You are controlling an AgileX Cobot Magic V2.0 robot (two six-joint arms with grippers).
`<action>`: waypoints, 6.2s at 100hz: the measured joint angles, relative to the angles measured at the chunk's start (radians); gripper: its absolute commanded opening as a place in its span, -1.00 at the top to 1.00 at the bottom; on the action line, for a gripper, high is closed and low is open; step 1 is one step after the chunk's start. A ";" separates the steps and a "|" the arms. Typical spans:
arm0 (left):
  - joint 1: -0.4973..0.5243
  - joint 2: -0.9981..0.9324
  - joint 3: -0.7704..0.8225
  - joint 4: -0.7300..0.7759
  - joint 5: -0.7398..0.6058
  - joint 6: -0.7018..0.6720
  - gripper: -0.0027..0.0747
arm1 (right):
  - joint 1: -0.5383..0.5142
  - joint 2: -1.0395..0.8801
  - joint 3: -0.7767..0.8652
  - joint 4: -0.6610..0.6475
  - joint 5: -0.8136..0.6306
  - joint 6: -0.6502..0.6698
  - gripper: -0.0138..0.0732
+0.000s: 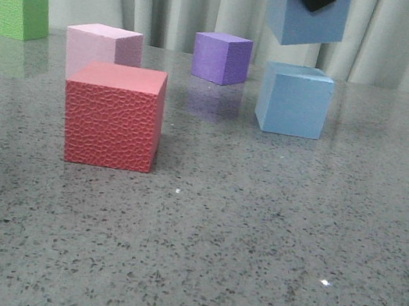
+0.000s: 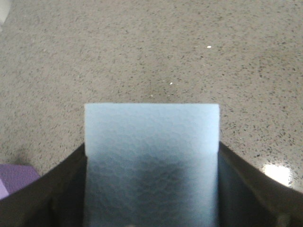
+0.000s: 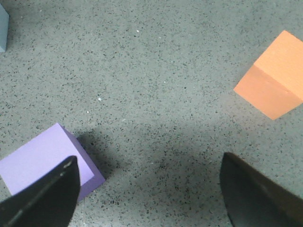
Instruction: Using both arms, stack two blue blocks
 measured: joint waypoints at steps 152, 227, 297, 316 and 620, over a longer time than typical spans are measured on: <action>0.013 0.041 -0.001 -0.024 0.027 0.122 0.21 | 0.000 0.000 0.000 0.000 0.000 0.000 -0.70; 0.013 0.041 -0.001 -0.058 0.032 0.150 0.19 | 0.000 0.000 0.000 0.000 -0.002 0.000 -0.70; 0.013 0.051 -0.001 -0.051 0.032 0.155 0.18 | 0.000 0.000 0.000 0.000 -0.002 0.000 -0.70; 0.013 0.052 -0.001 -0.051 0.032 0.159 -0.12 | 0.000 0.000 0.000 0.000 -0.004 0.000 -0.70; 0.470 -0.512 0.278 0.187 0.062 -0.528 -0.56 | 0.000 0.000 0.000 0.000 -0.007 0.000 -0.70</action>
